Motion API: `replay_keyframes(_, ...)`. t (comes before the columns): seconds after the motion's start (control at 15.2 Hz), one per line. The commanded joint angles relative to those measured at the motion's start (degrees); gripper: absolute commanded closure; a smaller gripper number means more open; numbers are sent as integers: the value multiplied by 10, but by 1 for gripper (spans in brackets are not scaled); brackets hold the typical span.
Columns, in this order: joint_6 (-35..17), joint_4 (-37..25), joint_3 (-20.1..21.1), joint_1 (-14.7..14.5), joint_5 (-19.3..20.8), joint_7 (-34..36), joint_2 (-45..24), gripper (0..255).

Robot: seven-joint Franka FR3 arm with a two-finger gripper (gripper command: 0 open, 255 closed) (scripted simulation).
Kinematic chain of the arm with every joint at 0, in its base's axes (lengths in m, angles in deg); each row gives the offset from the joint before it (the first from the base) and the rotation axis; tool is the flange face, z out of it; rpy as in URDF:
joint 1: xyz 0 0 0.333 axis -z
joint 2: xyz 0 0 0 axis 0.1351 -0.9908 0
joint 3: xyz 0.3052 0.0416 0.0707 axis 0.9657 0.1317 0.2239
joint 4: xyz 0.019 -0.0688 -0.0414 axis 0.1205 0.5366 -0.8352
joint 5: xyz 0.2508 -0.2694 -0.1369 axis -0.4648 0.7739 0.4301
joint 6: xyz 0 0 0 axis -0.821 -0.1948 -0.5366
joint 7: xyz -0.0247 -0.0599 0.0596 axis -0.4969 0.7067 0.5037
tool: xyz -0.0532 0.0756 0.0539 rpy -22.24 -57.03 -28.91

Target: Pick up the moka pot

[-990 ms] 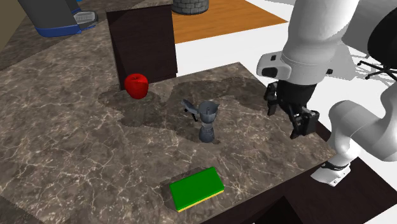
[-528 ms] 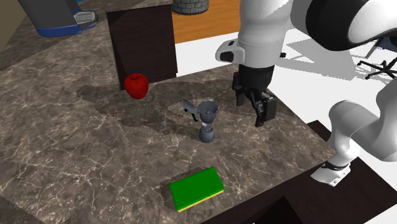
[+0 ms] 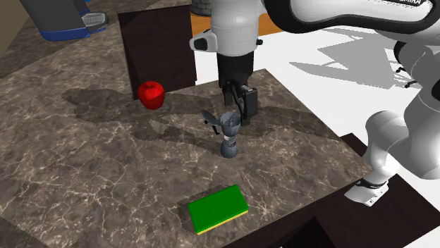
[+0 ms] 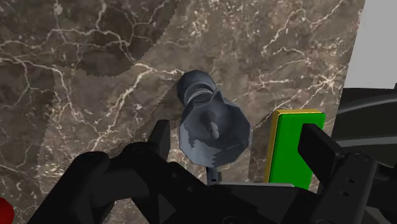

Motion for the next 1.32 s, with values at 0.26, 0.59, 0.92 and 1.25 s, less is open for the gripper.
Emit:
replay_keyframes(0.26, -41, 38, 0, 1, -2, -11, -3, 0)
replay_keyframes(0.59, -65, 68, 1, -2, 1, -11, 4, 255)
replay_keyframes(0.92, -66, 70, 1, -2, 1, -12, 4, 255)
replay_keyframes(1.25, -56, 58, 0, -1, 0, -11, 2, 255)
